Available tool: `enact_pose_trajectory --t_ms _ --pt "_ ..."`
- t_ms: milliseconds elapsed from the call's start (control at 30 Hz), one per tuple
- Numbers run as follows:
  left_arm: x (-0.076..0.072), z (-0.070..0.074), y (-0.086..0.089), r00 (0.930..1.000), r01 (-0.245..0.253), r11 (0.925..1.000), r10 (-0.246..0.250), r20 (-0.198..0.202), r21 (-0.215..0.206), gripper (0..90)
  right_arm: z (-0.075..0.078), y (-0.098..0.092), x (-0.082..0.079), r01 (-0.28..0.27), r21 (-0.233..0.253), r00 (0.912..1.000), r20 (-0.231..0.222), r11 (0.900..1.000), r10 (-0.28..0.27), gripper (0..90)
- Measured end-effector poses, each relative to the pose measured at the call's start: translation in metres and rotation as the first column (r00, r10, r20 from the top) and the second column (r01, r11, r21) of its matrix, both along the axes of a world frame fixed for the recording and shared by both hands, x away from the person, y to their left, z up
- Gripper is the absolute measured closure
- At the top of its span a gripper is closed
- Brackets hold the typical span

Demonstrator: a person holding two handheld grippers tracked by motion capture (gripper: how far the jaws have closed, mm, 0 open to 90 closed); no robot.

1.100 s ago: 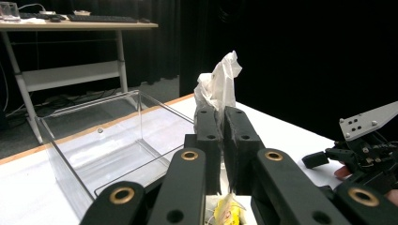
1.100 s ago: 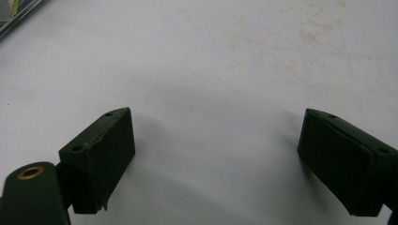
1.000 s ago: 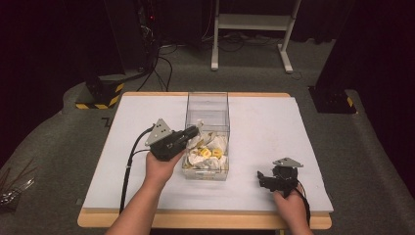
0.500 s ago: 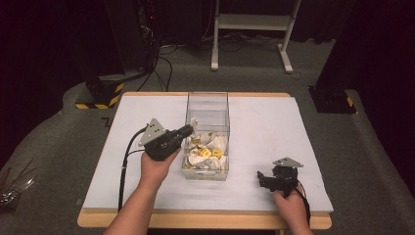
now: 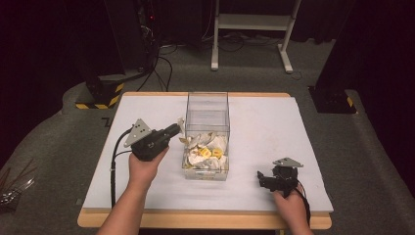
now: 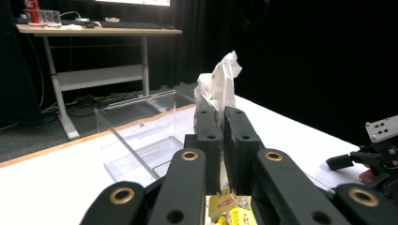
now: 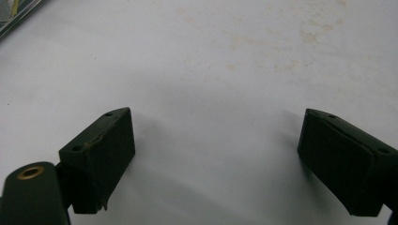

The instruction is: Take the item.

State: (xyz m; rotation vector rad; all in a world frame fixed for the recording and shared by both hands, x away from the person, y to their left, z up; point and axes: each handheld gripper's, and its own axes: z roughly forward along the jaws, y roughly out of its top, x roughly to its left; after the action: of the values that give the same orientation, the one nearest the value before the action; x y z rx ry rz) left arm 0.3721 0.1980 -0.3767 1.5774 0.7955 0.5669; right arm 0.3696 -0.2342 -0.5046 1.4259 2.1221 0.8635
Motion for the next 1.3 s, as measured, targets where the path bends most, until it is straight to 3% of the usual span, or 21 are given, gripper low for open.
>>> enact_pose_trajectory --t_ms 400,633,1300 --pt "-0.002 0.004 0.022 0.9992 -0.041 0.9988 0.041 0.002 0.026 85.7 0.000 0.000 0.000 0.000 0.000 1.0000 0.000 1.000 0.000 11.2" --pt "-0.002 0.004 0.035 0.9979 -0.065 0.9977 0.065 0.000 0.020 85.7 0.000 0.000 0.000 0.000 0.000 1.0000 0.000 1.000 0.000 11.2" --pt "-0.009 0.002 0.086 0.9867 -0.162 0.9863 0.162 0.003 0.030 85.7 0.000 0.000 0.000 0.000 0.000 1.0000 0.000 1.000 0.000 11.2"
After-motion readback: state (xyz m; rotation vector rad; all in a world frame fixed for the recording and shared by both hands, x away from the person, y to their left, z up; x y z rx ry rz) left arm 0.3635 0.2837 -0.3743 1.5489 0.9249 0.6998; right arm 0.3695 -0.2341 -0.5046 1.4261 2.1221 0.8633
